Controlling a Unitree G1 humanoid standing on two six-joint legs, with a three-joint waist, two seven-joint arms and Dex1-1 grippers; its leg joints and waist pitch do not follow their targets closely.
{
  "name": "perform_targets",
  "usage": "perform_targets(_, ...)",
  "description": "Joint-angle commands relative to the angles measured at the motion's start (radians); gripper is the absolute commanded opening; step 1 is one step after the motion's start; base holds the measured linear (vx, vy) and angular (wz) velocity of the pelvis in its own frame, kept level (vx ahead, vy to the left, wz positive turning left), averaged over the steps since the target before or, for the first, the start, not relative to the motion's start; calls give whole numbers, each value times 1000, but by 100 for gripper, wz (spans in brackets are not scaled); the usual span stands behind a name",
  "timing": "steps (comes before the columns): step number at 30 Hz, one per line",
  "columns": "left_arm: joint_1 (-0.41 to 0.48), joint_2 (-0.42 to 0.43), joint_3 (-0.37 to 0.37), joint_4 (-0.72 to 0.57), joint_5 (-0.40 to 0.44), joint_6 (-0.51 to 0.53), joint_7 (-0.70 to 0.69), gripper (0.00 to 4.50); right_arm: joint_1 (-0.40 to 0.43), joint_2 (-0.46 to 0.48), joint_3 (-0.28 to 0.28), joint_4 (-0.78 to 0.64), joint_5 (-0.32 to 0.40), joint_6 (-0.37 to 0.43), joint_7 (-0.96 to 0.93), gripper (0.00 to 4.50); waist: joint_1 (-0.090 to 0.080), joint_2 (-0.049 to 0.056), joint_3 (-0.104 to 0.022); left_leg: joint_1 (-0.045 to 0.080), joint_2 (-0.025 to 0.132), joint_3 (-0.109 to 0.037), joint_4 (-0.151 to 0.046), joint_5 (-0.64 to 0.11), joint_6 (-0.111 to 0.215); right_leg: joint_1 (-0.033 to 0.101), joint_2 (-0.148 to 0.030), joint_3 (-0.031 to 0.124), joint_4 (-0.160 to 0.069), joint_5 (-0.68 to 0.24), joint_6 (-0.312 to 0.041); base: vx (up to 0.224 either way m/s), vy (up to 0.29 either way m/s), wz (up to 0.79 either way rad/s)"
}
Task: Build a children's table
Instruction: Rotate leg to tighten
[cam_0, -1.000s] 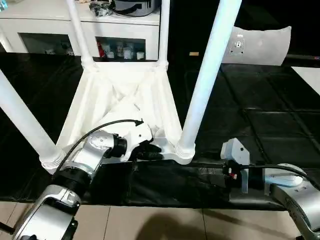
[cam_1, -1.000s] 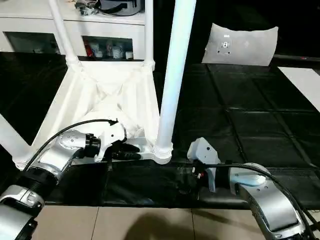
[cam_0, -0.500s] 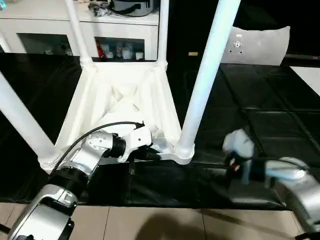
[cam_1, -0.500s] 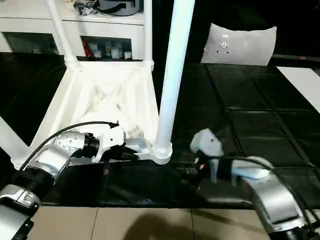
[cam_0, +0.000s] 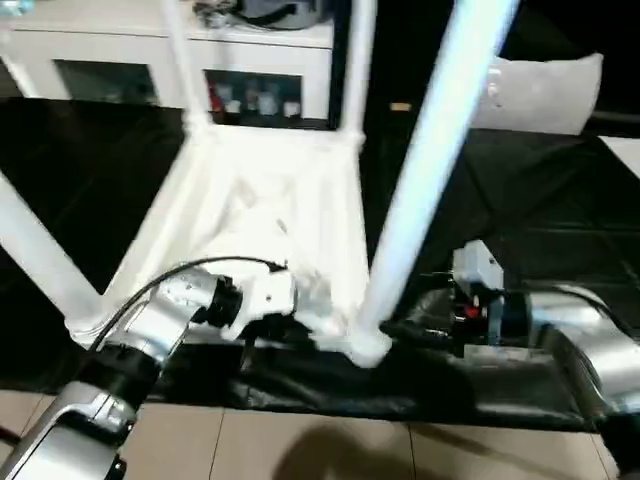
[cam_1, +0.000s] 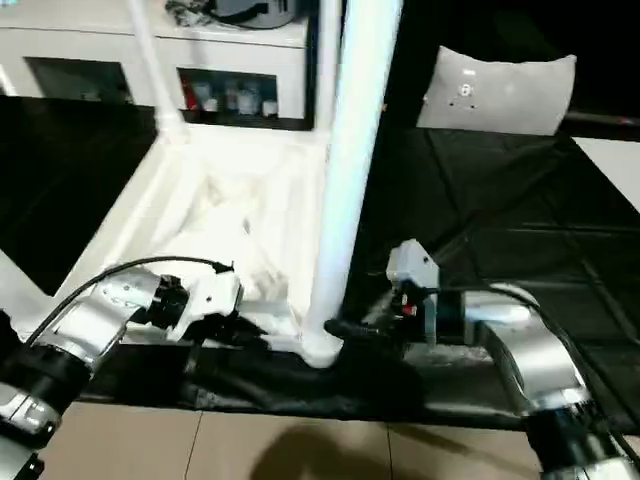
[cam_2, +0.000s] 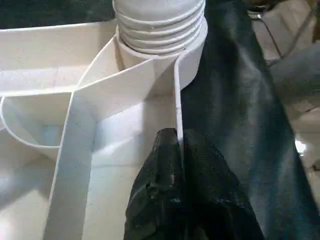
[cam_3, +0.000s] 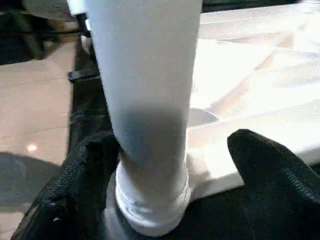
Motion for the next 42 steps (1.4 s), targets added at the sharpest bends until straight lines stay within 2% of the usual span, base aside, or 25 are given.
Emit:
perform_targets(1,3,-5,-37,-33,16,-4,-37,0,-11,-5,9,31,-3,-26,38,344,-2,-7,-63,-11,94,-32,-62,51,107,67,-131,97,-55,-174,-69,0,0,0)
perform_targets(5,3,-3,-36,-45,23,2,-31,0,-32,-2,50,70,-13,-31,115,320,-2,-6,-64,-14,92,-33,-61,52,107,68,-130,95,-53,-169,-73,0,0,0)
perform_targets(10,4,1,-38,-43,29,3,-22,0,-54,18,61,116,-20,-43,125,276,-2,-6,-66,-14,91,-33,-60,64,104,68,-129,96,-51,-165,-73,0,0,0)
perform_targets(16,2,2,-38,-36,31,4,-23,0,-85,44,72,170,-32,-61,144,245,0,-4,-66,-14,90,-32,-59,56,100,67,-129,94,-53,-172,-71,0,0,0)
perform_targets(18,2,2,-39,-36,31,7,-24,0,-86,47,74,174,-32,-61,150,217,1,-3,-67,-14,90,-32,-59,59,98,68,-129,95,-53,-171,-69,0,0,0)
perform_targets(23,8,-7,-28,-41,18,37,-19,0,-66,38,86,153,-18,-33,176,192,1,-3,-68,-13,95,-34,-59,72,103,67,-131,96,-46,-135,-83,0,0,0)
perform_targets(24,14,-16,-17,-46,8,57,-4,0,-48,34,86,137,-11,-22,174,192,3,2,-68,-13,93,-33,-58,67,101,67,-131,96,-48,-137,-86,0,0,0)
perform_targets(25,15,-17,-15,-47,7,60,-1,0,-45,33,85,134,-10,-21,173,191,2,0,-67,-13,94,-33,-59,65,100,68,-130,96,-48,-139,-85,0,0,0)
perform_targets(29,8,-51,14,-38,13,131,93,0,10,40,66,71,10,50,124,190,14,1,-65,-8,97,-33,-61,58,95,65,-129,96,-54,-162,-77,0,0,0)
perform_targets(31,-4,-80,41,-28,1,179,147,0,35,54,59,40,15,80,79,190,19,-1,-62,-8,93,-30,-64,34,84,67,-131,96,-63,-208,-63,0,0,0)
perform_targets(33,-25,-124,74,-17,-13,238,225,0,60,97,58,21,-24,100,-39,190,20,-1,-57,-1,90,-30,-69,-3,65,64,-131,92,-80,-293,-36,0,0,0)
perform_targets(35,-37,-150,88,-10,-12,266,275,0,66,131,54,21,-51,120,-122,190,12,-2,-51,2,81,-29,-72,-47,43,65,-127,85,-98,-389,2,0,0,0)
perform_targets(37,-63,-198,106,15,-7,300,362,0,52,212,32,43,-90,158,-287,189,-3,-7,-46,6,66,-27,-69,-82,22,61,-119,69,-123,-501,64,0,0,0)
perform_targets(38,-68,-207,110,21,-6,304,380,0,49,228,26,45,-92,166,-313,189,-10,-6,-44,9,61,-26,-67,-94,19,59,-118,65,-130,-528,80,0,0,0)
perform_targets(39,-86,-236,123,39,-2,318,434,0,37,275,7,50,-96,194,-390,189,-23,-7,-43,7,52,-26,-61,-114,18,60,-114,50,-144,-576,117,0,0,0)
perform_targets(40,-97,-251,128,50,1,323,460,0,30,301,1,52,-104,202,-432,189,-34,-5,-45,14,50,-26,-57,-132,19,57,-110,35,-156,-598,143,0,0,0)
perform_targets(41,-106,-264,133,57,4,331,481,0,24,320,-4,49,-111,216,-467,189,-42,-2,-49,11,61,-33,-61,-137,25,67,-115,29,-159,-574,152,0,0,0)
perform_targets(42,-120,-282,140,71,9,335,517,0,12,352,-14,54,-121,229,-522,189,-47,2,-52,6,69,-36,-64,-134,29,72,-116,30,-156,-543,149,0,0,0)
